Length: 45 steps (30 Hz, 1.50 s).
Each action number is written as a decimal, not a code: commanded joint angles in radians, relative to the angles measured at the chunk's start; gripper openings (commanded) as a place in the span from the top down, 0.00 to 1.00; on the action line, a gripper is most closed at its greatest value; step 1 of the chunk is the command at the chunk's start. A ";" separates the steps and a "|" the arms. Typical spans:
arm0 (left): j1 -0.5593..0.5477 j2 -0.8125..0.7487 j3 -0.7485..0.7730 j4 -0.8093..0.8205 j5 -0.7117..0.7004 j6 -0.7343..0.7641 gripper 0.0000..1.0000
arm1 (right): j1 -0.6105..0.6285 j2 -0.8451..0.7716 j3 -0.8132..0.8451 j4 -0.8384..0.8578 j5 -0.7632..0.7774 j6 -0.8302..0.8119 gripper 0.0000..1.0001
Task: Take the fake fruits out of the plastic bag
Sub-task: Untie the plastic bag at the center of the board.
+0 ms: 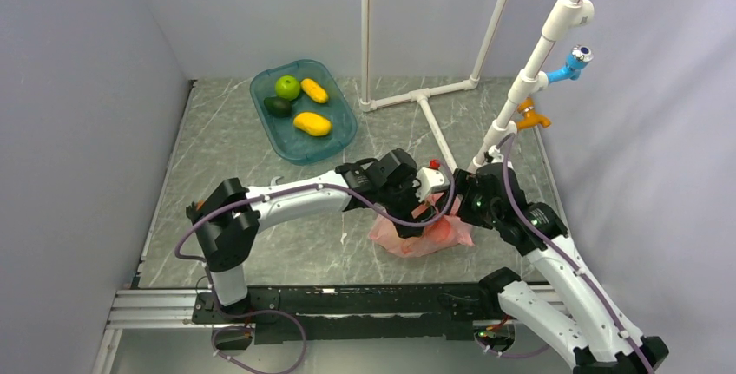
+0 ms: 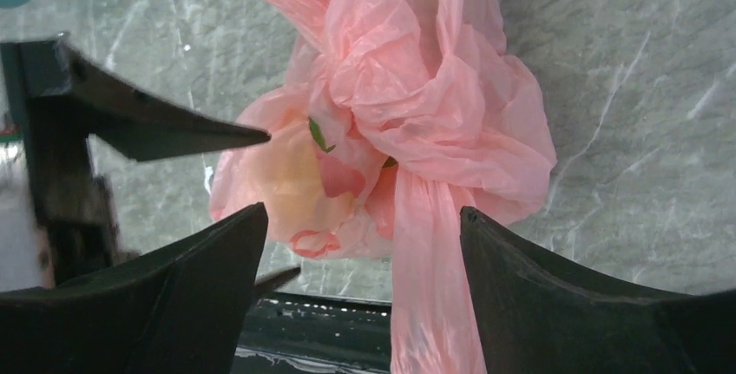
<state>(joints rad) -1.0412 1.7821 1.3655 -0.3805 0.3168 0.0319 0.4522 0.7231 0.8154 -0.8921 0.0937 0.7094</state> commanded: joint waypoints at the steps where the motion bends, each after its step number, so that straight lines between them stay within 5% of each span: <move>1: -0.019 -0.049 0.002 0.062 0.020 0.002 0.12 | 0.000 0.028 -0.027 0.109 -0.003 -0.015 0.25; 7: -0.019 -0.109 -0.026 0.077 -0.047 0.029 0.13 | -0.001 0.027 -0.092 0.201 0.044 0.001 0.43; 19: 0.055 -0.187 -0.080 0.140 -0.079 -0.025 0.13 | 0.001 -0.004 -0.206 0.349 0.030 -0.006 0.41; 26: 0.102 -0.150 -0.063 0.134 -0.027 -0.115 0.15 | 0.000 0.029 -0.243 0.406 0.048 -0.032 0.63; 31: 0.127 -0.130 -0.063 0.140 -0.011 -0.145 0.16 | 0.001 0.044 -0.275 0.460 -0.035 -0.020 0.70; 40: 0.171 -0.037 -0.018 0.096 0.054 -0.218 0.33 | 0.003 0.047 -0.375 0.649 -0.256 0.092 0.93; 45: 0.171 -0.006 0.005 0.061 0.059 -0.231 0.43 | 0.003 0.011 -0.383 0.657 -0.269 0.135 0.95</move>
<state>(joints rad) -0.8654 1.7737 1.3247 -0.3153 0.3389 -0.1738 0.4519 0.7658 0.4313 -0.3054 -0.1215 0.7898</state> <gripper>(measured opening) 0.582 0.050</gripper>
